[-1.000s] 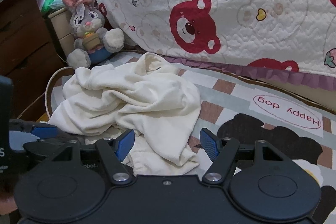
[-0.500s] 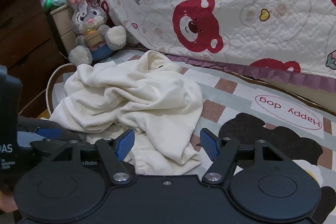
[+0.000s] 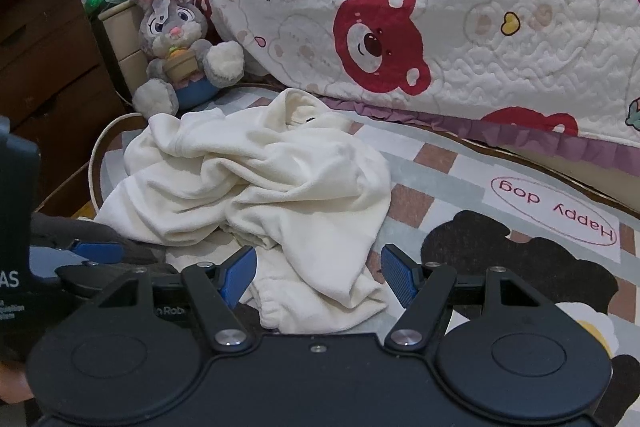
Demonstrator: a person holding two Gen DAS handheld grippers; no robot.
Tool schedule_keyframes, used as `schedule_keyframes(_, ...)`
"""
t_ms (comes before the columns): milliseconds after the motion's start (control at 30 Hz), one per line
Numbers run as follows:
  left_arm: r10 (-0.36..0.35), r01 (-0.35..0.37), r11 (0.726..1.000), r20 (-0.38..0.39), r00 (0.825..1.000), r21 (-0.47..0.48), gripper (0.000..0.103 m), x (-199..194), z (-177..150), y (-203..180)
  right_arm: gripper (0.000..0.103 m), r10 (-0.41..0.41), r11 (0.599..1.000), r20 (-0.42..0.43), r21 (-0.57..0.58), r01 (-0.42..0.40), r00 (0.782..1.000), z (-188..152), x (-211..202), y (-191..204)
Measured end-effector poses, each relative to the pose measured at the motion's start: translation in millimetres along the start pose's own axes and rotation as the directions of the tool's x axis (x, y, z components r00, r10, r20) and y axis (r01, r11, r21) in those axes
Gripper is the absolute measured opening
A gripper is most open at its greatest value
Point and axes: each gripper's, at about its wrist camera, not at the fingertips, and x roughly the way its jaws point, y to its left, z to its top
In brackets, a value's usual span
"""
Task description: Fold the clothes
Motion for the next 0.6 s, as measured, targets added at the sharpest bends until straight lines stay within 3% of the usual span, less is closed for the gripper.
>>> schedule_keyframes(600,0.016,-0.016,1.000,-0.015,1.000,0.004,0.103,3.4,-2.4,0.5,0.074,-0.015,1.000,-0.032,0.018,0.016,0.999,-4.2,7.9,-5.1)
